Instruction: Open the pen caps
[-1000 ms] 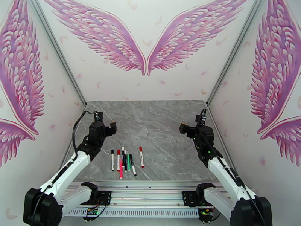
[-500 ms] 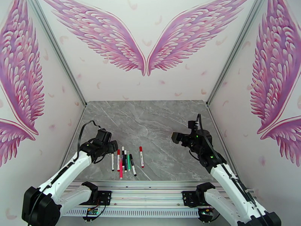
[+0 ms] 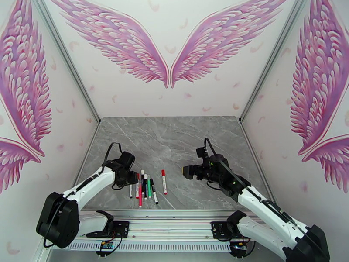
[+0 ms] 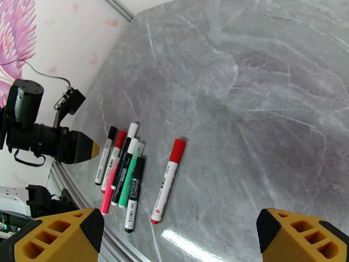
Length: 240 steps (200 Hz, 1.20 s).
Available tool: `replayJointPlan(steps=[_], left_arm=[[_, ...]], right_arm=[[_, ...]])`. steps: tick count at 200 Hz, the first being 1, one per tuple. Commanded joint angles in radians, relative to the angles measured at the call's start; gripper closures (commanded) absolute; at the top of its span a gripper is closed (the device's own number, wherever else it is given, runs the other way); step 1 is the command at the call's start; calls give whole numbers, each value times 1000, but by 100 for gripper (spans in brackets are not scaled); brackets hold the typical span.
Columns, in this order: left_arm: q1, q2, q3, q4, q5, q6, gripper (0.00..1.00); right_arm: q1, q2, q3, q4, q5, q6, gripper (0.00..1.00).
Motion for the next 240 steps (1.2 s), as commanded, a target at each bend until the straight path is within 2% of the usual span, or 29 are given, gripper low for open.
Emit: replayJointPlan(steps=[1, 75, 137, 179, 240], left_arm=[[-20, 19, -6, 38, 76, 27, 52], [-89, 54, -11, 41, 59, -2, 60], [-84, 59, 13, -60, -159, -33, 65], [-60, 84, -3, -34, -157, -41, 65], [-26, 118, -21, 11, -104, -15, 65]], right_arm=[[20, 42, 16, 7, 23, 25, 1], [52, 60, 28, 13, 31, 55, 1], [68, 63, 33, 0, 21, 36, 1], [69, 58, 25, 42, -37, 40, 1], [69, 60, 29, 43, -40, 45, 1]])
